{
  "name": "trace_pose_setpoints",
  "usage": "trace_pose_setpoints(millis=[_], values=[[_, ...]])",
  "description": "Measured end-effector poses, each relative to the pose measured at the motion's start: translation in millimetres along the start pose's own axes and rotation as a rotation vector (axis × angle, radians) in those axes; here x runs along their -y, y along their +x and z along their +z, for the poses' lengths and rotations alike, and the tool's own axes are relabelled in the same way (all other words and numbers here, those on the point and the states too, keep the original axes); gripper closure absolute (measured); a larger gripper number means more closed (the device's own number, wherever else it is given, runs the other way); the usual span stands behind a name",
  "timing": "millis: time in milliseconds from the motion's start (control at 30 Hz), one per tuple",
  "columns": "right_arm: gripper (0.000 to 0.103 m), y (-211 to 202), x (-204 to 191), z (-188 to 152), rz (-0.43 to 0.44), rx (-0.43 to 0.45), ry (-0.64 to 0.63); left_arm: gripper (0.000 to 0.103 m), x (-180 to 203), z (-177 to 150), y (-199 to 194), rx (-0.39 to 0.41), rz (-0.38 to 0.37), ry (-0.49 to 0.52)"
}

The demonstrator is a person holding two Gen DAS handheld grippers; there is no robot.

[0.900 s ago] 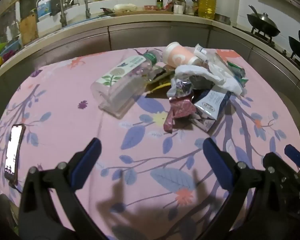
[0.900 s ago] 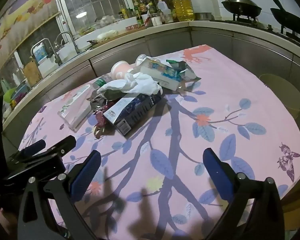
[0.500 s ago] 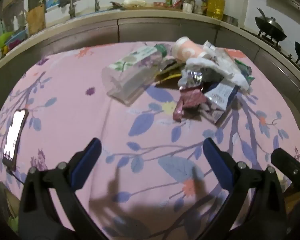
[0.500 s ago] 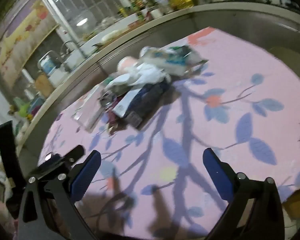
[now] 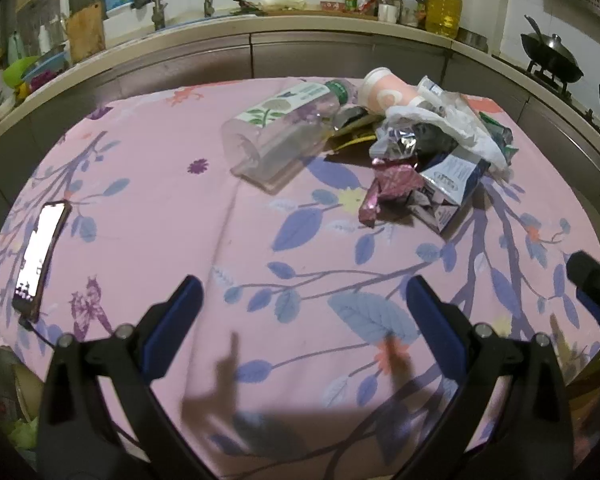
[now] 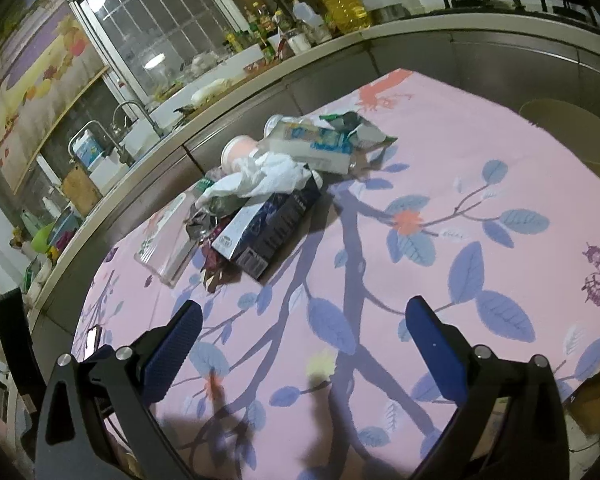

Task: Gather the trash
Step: 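Move both tools toward the pile of trash on the table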

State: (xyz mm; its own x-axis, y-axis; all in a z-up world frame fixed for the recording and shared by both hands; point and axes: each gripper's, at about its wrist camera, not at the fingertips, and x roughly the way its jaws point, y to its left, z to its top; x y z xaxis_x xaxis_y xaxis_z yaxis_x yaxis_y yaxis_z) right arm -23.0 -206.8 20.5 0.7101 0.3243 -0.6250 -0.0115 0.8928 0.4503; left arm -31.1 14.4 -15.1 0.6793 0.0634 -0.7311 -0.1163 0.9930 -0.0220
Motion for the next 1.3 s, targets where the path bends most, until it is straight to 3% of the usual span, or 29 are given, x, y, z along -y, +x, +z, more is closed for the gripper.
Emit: trace_pose_setpoints(millis=[500, 700, 967, 1067, 1300], values=[[0.005, -3.1, 1.5, 2.0, -0.012, 0.023, -0.007, 0.006, -0.5, -4.3, -3.8, -0.004, 0.024, 0.001], [0.005, -6.4, -2.4, 3.6, -0.016, 0.045, -0.029, 0.006, 1.1, -8.6, -3.1, -0.028, 0.001, 0.002], [0.008, -17.1, -25.6, 4.8, -0.044, 0.131, -0.182, 0.006, -0.6, -10.6, 0.7, -0.051, -0.058, -0.004], [0.015, -17.4, -36.1, 3.6, -0.051, 0.151, -0.256, 0.006, -3.6, -10.8, 2.7, -0.056, -0.068, -0.016], [0.039, -6.4, -43.5, 4.4, -0.015, 0.097, -0.303, 0.006, -15.8, 0.0, 8.3, -0.04, -0.115, -0.043]])
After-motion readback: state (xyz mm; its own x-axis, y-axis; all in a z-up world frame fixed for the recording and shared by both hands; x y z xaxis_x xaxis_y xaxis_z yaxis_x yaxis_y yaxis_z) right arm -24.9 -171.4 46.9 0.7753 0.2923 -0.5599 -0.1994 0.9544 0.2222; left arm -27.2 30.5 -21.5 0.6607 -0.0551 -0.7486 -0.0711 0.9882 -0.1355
